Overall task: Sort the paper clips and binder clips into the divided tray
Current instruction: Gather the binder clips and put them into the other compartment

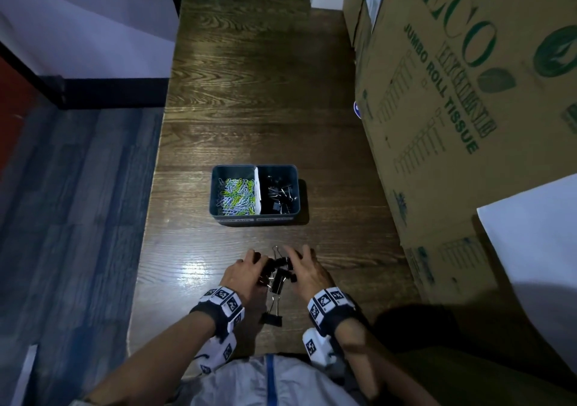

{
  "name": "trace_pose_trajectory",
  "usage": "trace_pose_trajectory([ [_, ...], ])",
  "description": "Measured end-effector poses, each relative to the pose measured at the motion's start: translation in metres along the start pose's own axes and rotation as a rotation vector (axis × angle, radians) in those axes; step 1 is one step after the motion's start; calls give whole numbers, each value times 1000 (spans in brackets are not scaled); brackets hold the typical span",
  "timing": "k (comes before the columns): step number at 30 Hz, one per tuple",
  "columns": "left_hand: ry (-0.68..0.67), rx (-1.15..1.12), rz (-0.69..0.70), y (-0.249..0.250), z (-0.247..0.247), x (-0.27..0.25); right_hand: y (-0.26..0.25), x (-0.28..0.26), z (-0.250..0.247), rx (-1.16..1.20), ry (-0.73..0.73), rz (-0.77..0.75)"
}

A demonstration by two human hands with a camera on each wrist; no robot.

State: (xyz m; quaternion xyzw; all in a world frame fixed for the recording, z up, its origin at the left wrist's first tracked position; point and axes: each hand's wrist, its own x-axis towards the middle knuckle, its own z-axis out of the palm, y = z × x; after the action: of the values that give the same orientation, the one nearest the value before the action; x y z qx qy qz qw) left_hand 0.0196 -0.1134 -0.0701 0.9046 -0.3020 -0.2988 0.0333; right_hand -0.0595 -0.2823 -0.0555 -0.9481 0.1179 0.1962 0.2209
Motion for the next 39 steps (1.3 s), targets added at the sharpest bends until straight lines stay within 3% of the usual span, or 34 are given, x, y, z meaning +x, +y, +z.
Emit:
trace_pose_trajectory([
  [4, -2, 46, -72, 6, 1, -1, -7, 13, -3, -13, -19, -35],
  [12, -15, 15, -126, 6, -15, -1, -3, 21, -1, 19, 10, 54],
  [23, 50, -59, -120, -1, -19, 1, 3, 4, -1, 20, 48, -59],
  [26, 157, -220, -51, 4, -39, -3, 1, 4, -5, 26, 31, -103],
  [32, 509, -400, 97, 25, -118, 22, 0, 9, -5, -11, -35, -63],
  [35, 567, -424, 142, 24, -140, 40, -1, 8, -15, -28, -47, -64],
  [39, 575, -294, 130, 14, -126, 34, -4, 12, -38, 59, 99, 20],
])
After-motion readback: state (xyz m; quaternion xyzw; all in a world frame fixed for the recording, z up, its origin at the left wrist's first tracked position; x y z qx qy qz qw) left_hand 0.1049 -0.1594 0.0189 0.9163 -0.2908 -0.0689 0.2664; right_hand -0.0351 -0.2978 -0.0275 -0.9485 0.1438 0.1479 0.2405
